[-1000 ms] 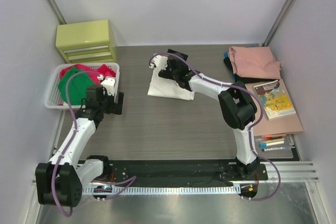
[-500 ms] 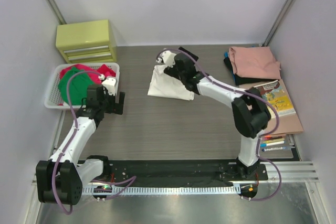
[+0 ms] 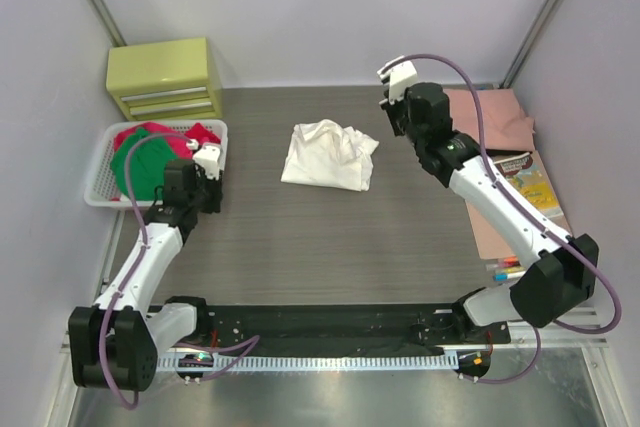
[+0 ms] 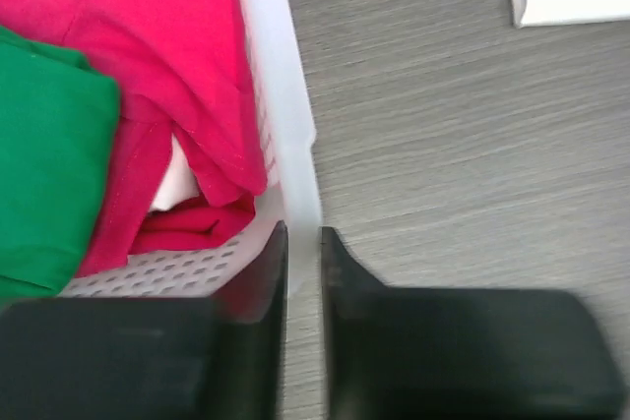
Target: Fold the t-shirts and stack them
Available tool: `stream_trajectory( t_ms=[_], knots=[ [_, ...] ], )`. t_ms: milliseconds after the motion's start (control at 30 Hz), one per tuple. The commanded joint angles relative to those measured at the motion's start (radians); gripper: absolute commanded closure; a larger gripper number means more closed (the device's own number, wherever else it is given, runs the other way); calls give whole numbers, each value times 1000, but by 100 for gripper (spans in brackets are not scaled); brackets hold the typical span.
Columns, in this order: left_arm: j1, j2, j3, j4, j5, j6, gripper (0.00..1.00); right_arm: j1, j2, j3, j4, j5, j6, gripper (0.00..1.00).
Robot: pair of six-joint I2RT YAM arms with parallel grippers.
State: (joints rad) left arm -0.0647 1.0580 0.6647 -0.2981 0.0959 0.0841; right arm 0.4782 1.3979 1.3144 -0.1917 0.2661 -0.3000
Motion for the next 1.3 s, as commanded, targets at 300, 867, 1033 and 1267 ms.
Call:
stream_trajectory(
  t_ms=[300, 867, 1033, 1267],
  knots=[
    [-73, 164, 238, -25, 113, -78, 100, 2, 151, -41, -163, -398, 163, 99],
    [-250, 183, 262, 8, -36, -41, 100, 109, 582, 290, -198, -396, 168, 99],
    [-250, 151, 234, 5, -35, -38, 100, 106, 633, 344, -195, -348, 125, 99],
    [-250, 138, 213, -3, -28, -29, 100, 33, 633, 387, -196, -272, 56, 99]
  ],
)
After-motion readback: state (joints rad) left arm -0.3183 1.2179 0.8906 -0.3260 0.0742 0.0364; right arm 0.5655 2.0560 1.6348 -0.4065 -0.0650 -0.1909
